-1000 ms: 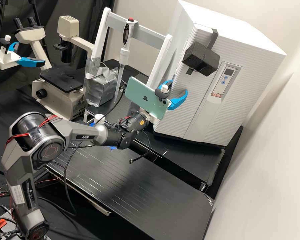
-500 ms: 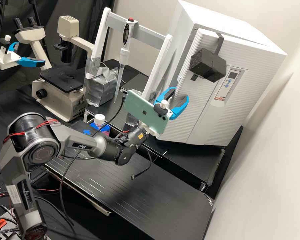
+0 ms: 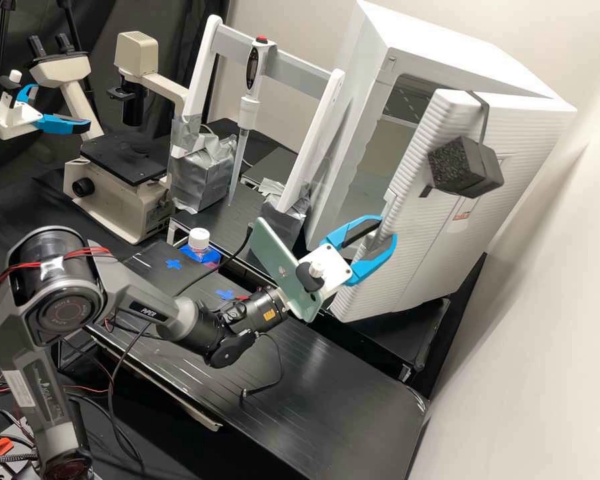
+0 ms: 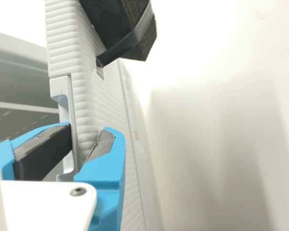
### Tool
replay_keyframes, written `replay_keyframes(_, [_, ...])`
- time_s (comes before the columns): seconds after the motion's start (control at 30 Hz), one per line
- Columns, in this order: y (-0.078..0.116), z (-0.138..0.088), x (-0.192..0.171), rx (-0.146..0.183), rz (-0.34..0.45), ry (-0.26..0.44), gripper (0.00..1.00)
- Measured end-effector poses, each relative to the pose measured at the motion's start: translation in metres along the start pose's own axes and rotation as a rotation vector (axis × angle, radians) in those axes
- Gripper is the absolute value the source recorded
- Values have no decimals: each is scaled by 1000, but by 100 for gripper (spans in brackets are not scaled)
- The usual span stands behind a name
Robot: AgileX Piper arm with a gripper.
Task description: Open the door
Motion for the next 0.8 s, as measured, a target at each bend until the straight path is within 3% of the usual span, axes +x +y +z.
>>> replay_keyframes(0.03, [0,0,-1,-8,3,-1,100])
replay_keyframes(0.27, [-2,6,-12,-34,-1,-21,100])
replay_keyframes(0.43, [5,3,-40,-53,10,-42,100])
replay_keyframes(0.5, [5,0,-52,-47,-7,-47,100])
replay_keyframes(0.6, [2,-19,-73,-30,-42,15,100])
replay_keyframes(0.8, [-28,-56,-106,14,-201,190,100])
